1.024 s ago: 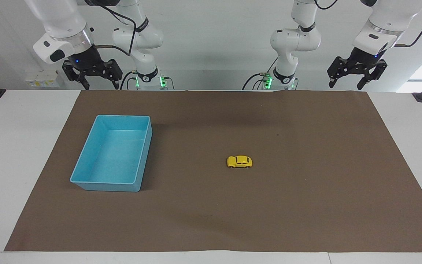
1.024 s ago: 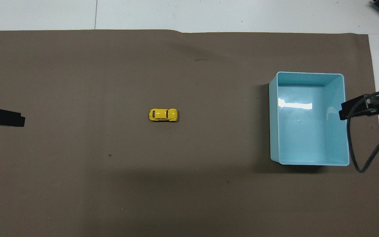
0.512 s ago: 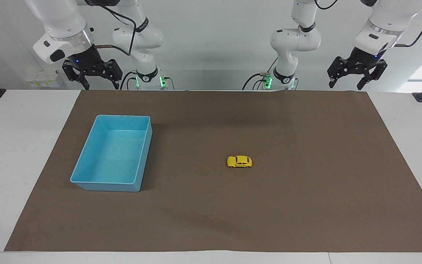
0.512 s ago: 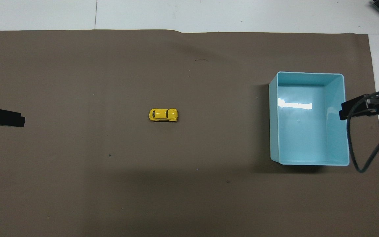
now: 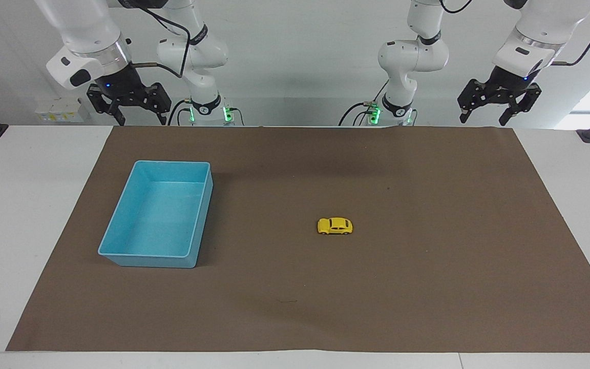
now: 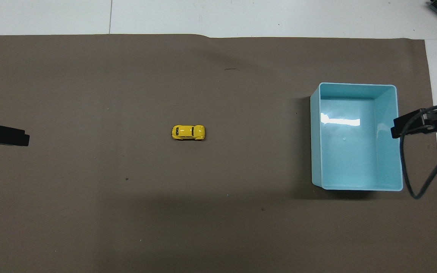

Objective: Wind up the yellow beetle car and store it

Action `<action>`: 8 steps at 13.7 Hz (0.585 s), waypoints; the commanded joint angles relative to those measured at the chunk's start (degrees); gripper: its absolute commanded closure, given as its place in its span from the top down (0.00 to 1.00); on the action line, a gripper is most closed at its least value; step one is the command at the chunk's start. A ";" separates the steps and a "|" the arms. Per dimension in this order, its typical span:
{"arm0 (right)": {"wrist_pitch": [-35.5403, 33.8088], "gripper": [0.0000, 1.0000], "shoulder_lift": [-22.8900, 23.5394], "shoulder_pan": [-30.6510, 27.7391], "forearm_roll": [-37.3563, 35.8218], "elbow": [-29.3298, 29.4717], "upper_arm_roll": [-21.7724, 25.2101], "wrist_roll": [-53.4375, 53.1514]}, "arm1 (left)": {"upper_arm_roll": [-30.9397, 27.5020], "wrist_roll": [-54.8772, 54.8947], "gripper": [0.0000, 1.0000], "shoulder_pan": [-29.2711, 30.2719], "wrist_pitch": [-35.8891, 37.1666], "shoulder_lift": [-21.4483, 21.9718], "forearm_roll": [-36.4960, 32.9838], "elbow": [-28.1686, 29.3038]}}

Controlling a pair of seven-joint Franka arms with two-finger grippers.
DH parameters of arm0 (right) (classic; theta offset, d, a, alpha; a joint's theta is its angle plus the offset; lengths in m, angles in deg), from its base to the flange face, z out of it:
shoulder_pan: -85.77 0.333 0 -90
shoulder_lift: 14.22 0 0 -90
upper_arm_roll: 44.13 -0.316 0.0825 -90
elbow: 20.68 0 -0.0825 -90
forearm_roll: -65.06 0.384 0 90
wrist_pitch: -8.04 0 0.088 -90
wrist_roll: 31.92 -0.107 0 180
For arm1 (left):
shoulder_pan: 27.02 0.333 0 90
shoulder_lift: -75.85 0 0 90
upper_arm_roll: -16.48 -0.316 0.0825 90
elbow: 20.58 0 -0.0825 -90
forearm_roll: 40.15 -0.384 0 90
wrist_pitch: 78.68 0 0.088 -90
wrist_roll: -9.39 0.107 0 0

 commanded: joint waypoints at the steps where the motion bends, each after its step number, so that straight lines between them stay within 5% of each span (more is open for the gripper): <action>1: 0.34 1.00 -0.20 -0.63 1.21 0.08 0.10 1.62 | -0.37 -0.53 1.00 -0.41 -0.61 0.45 0.25 0.78; 8: 0.42 1.00 -0.20 -0.63 1.21 0.08 0.10 1.62 | -0.37 -4.93 1.00 -0.41 -0.79 0.36 0.25 1.40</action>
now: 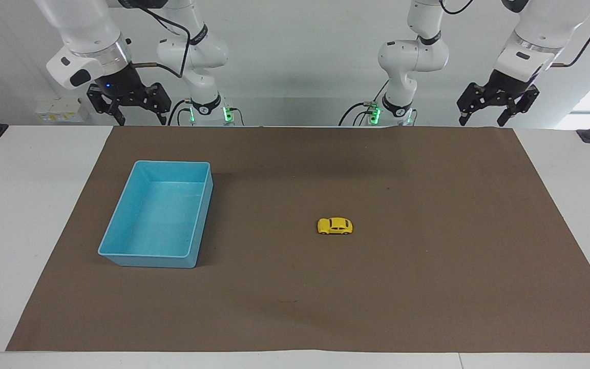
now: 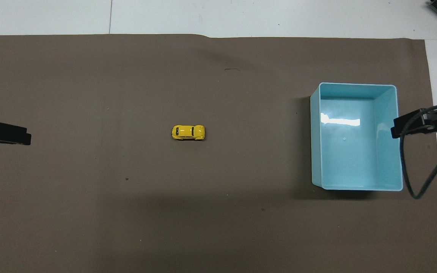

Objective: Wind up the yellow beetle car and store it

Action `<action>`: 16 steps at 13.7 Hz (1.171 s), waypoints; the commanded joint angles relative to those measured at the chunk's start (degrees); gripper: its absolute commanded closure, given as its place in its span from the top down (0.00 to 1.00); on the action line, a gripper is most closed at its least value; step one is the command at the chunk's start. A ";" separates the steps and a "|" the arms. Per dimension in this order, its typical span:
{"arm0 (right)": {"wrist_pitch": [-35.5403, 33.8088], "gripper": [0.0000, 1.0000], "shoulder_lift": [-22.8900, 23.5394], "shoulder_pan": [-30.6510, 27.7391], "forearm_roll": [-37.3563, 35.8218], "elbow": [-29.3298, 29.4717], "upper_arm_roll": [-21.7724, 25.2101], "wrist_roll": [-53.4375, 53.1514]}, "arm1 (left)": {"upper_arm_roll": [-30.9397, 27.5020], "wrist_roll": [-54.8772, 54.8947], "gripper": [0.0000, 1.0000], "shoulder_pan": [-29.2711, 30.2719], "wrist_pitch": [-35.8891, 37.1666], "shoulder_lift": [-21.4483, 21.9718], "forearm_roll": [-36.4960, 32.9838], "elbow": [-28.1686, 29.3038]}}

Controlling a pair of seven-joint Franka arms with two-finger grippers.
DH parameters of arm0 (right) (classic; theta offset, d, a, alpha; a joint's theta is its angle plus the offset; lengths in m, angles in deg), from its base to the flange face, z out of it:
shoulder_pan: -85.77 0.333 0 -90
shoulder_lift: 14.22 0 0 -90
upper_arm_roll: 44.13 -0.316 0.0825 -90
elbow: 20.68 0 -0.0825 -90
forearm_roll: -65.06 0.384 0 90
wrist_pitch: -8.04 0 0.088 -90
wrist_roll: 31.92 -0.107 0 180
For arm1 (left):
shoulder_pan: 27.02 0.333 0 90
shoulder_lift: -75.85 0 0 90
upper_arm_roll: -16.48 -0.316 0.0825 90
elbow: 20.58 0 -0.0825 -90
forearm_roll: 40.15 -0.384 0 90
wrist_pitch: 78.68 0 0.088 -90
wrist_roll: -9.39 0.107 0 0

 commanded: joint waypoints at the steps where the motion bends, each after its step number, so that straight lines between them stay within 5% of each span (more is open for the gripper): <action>1: 0.43 1.00 -0.20 -0.63 1.21 0.08 0.10 1.62 | -0.34 -1.01 1.00 -0.41 -0.78 0.55 0.25 0.95; 9: 0.34 1.00 -0.20 -0.63 1.21 0.00 0.10 1.62 | -0.26 -10.13 1.00 -0.50 -0.96 0.20 0.25 2.36; 16: 0.43 1.00 -0.20 -0.63 1.21 0.08 0.10 1.62 | -0.08 -36.12 1.00 -0.59 -6.49 -0.59 0.60 8.25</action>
